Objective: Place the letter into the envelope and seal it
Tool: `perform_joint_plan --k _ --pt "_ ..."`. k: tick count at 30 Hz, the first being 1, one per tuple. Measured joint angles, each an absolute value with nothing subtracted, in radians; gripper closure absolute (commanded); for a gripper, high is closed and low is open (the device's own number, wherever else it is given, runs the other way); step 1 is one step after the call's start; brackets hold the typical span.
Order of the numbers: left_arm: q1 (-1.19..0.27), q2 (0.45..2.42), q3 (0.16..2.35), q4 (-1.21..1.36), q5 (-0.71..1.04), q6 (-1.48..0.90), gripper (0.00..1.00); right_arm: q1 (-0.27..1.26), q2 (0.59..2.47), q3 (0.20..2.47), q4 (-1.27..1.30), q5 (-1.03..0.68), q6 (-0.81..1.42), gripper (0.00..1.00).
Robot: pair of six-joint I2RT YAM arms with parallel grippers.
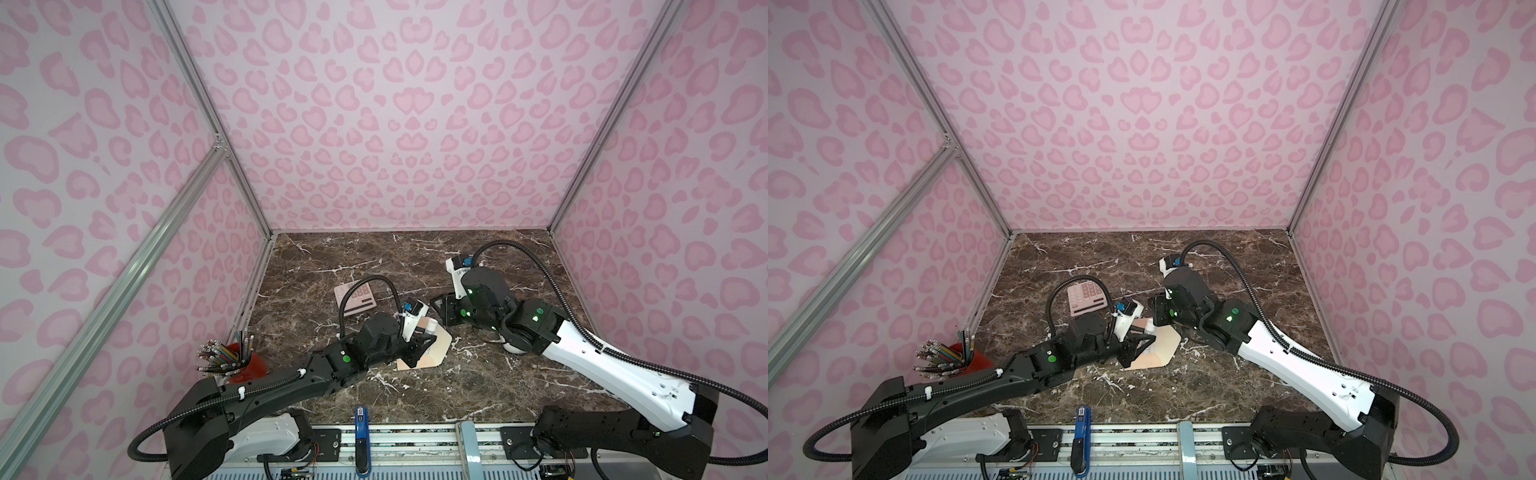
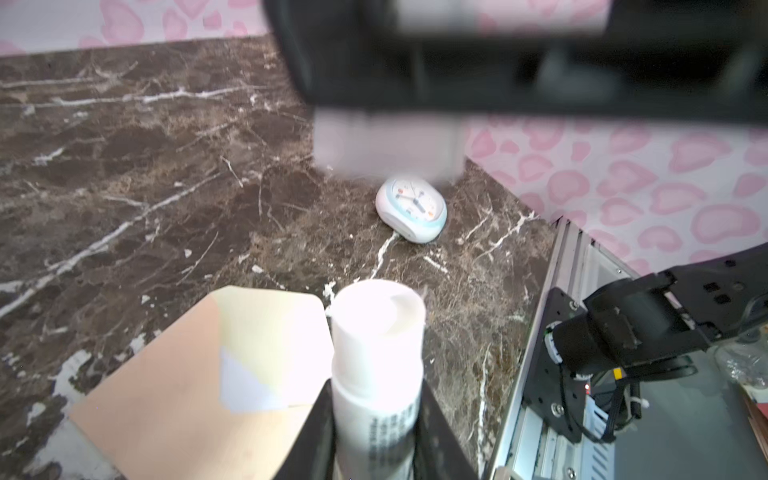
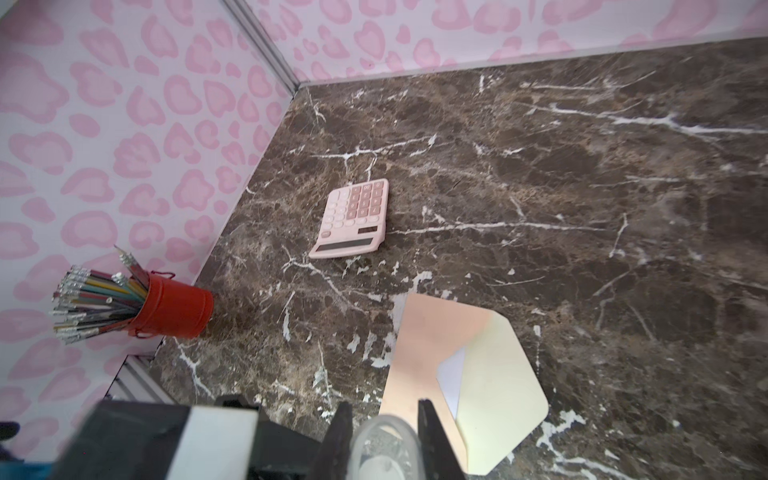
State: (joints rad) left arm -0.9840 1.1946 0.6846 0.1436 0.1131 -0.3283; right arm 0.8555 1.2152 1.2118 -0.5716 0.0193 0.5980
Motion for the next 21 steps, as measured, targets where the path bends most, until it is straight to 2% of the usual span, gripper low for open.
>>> perform_joint_plan --k 12,21 --pt "-0.991 1.156 0.692 0.106 0.105 -0.330 0.85 0.765 1.180 1.206 -0.576 0.082 0.548 0.85" --pt "-0.991 1.069 0.722 0.073 0.094 -0.323 0.83 0.587 1.155 0.938 -0.491 0.171 0.508 0.86"
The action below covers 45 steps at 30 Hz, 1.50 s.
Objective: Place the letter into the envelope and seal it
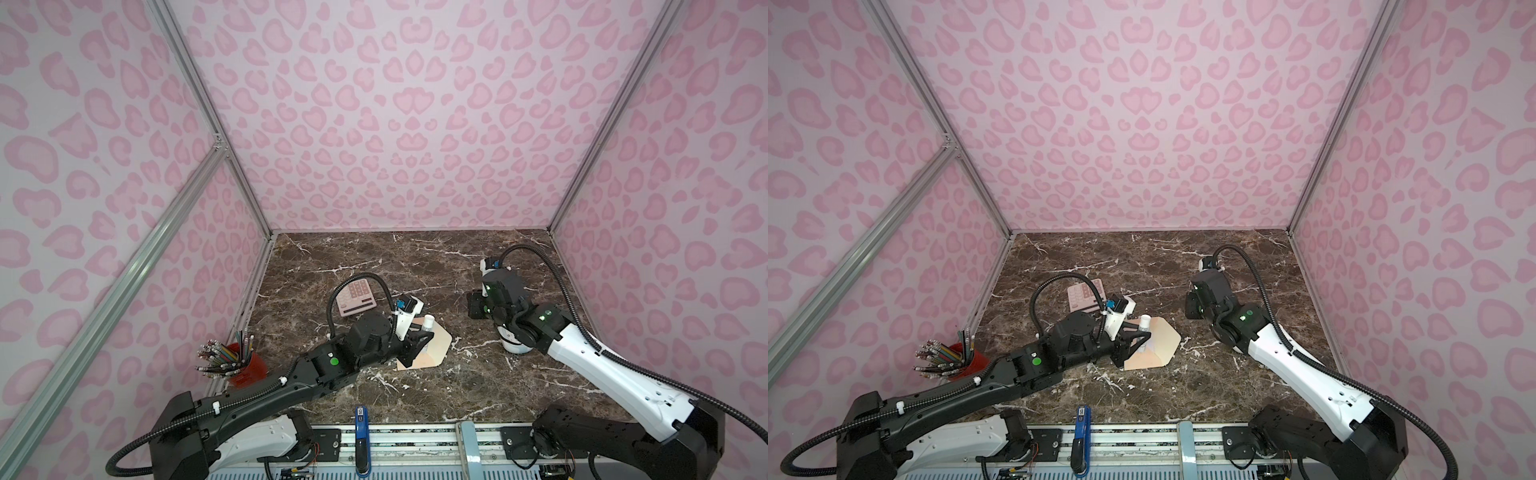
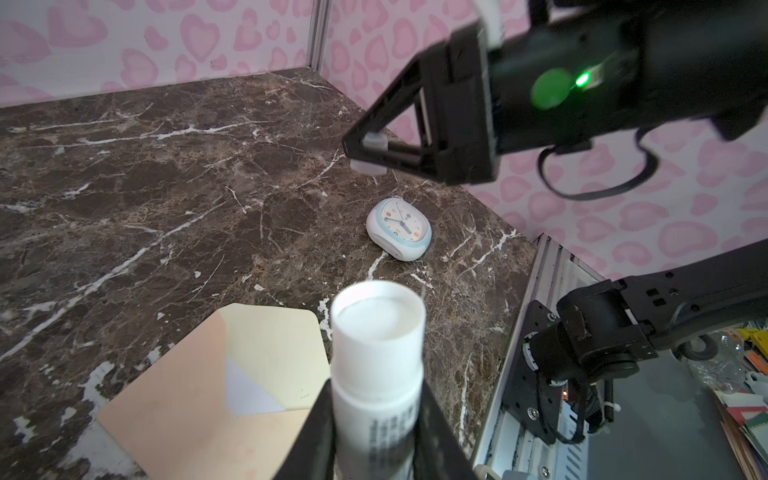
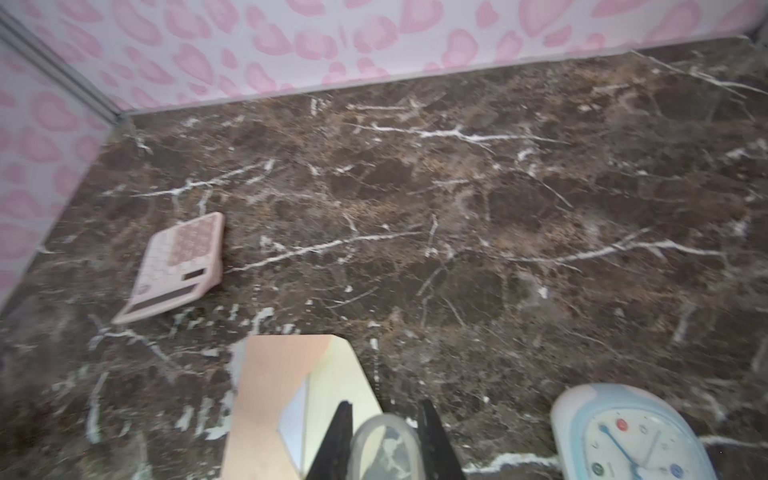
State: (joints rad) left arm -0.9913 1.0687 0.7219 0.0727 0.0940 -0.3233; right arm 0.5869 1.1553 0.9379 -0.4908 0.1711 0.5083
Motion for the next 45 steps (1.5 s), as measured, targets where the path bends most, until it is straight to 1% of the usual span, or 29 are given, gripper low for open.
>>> perform_joint_plan --k 4,8,15,23,34,45 --pt "-0.992 1.056 0.725 0.060 0.094 -0.321 0.82 0.514 1.190 0.829 -0.387 0.195 0.514 0.86" --pt "-0.992 1.066 0.737 0.054 0.097 -0.311 0.82 0.455 1.293 0.803 -0.293 0.215 0.530 0.86" --pt "-0.992 1.114 0.762 0.055 0.098 -0.283 0.82 0.384 1.541 0.891 -0.217 0.194 0.532 0.86" --pt "-0.992 1.149 0.773 0.067 0.098 -0.262 0.82 0.378 1.710 0.959 -0.132 0.181 0.547 0.86" --pt "-0.983 1.162 0.773 0.080 0.102 -0.255 0.81 0.377 1.803 0.963 -0.046 0.210 0.565 0.85" --pt "-0.971 1.150 0.763 0.084 0.101 -0.242 0.81 0.381 1.812 0.953 -0.026 0.237 0.566 0.79"
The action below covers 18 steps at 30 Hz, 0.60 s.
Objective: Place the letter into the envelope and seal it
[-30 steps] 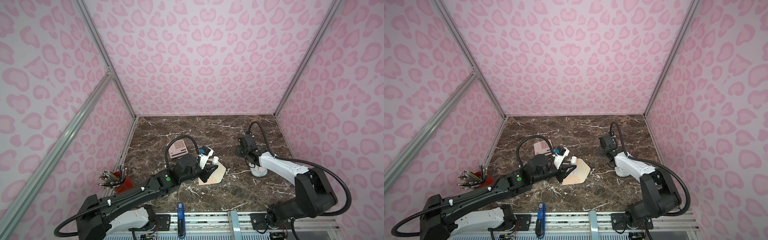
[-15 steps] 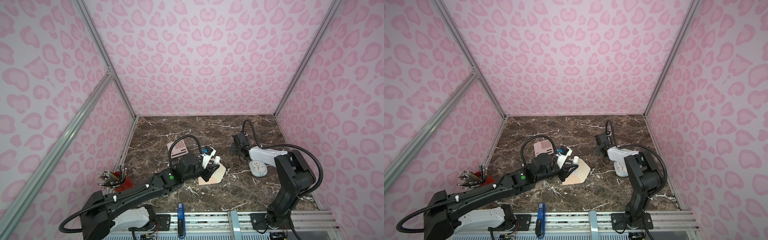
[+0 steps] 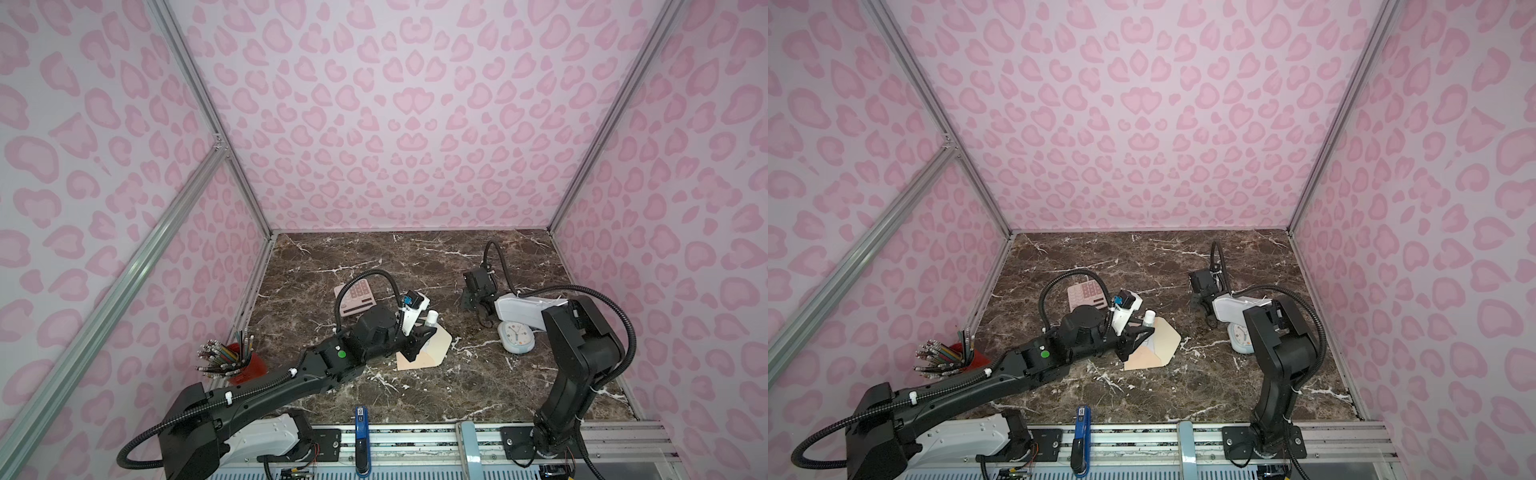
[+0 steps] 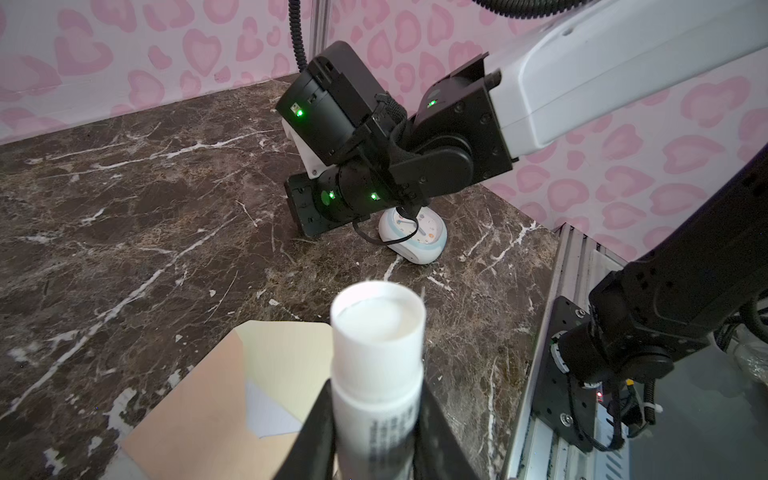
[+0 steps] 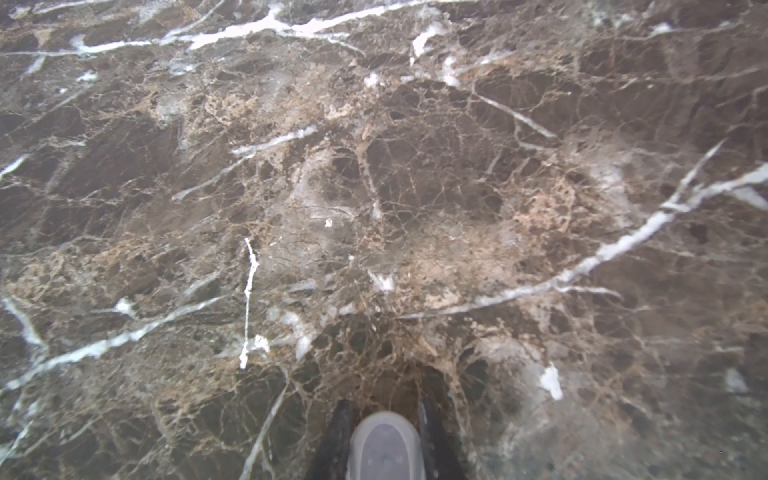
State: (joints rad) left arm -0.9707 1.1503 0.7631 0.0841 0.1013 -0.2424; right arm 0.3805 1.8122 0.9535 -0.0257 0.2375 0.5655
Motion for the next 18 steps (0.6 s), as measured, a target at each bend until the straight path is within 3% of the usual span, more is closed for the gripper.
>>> perform_joint_plan --k 18 --pt "-0.968 1.114 0.754 0.076 0.101 -0.239 0.81 0.404 1.812 0.949 -0.030 0.252 0.569 0.65"
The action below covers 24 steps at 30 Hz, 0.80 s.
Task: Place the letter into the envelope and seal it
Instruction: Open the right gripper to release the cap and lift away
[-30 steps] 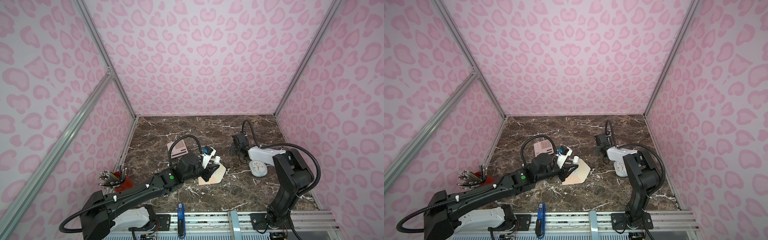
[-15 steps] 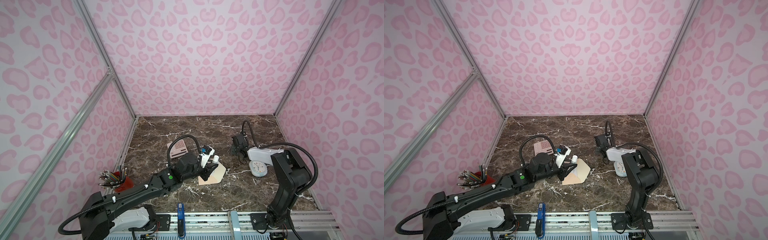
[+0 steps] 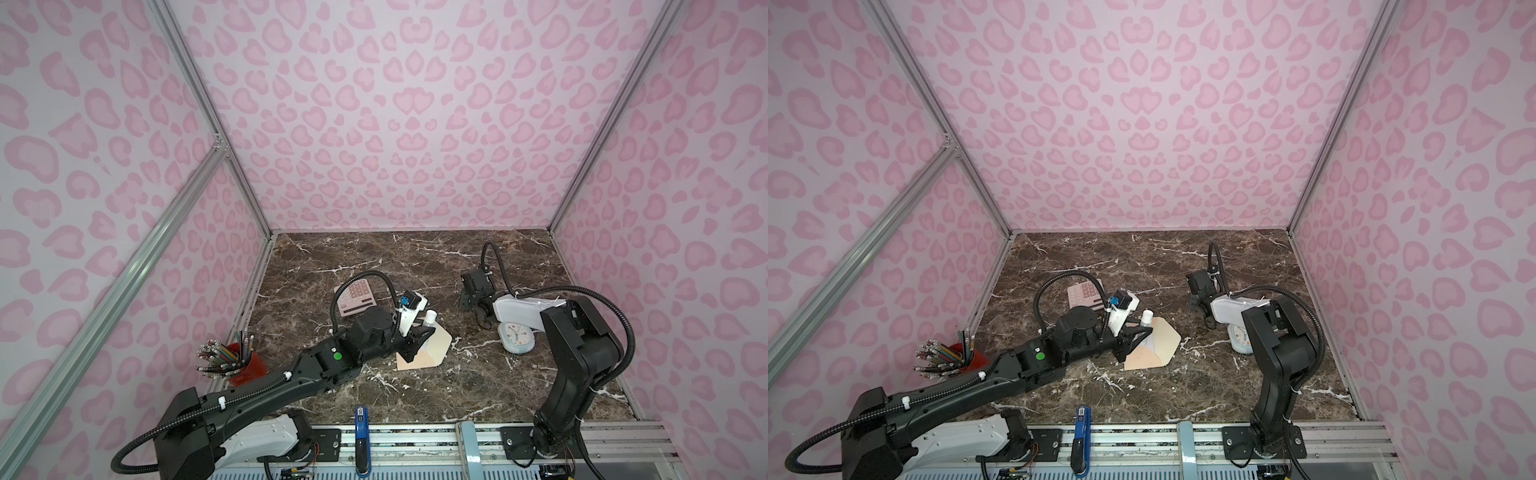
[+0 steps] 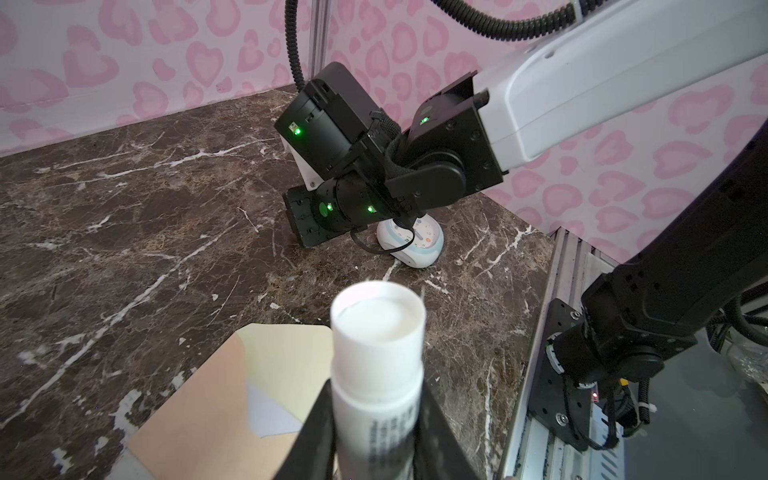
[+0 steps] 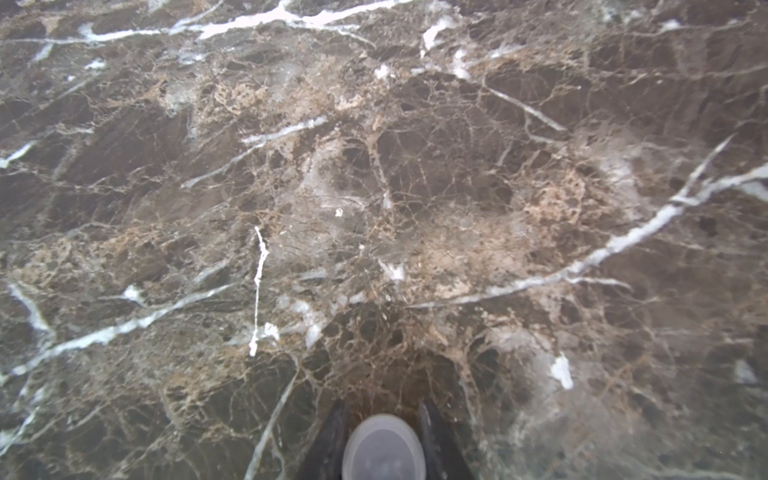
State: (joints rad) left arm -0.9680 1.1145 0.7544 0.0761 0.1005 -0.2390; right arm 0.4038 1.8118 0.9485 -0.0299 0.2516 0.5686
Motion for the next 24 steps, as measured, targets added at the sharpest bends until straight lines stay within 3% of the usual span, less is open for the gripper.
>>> perform_joint_plan --k 17,24 --pt "-0.968 1.060 0.735 0.052 0.089 -0.236 0.81 0.427 1.773 0.981 -0.081 0.262 0.566 0.50" --pt "-0.968 0.997 0.703 0.051 0.062 -0.264 0.81 0.478 1.636 1.013 -0.155 0.278 0.549 0.48"
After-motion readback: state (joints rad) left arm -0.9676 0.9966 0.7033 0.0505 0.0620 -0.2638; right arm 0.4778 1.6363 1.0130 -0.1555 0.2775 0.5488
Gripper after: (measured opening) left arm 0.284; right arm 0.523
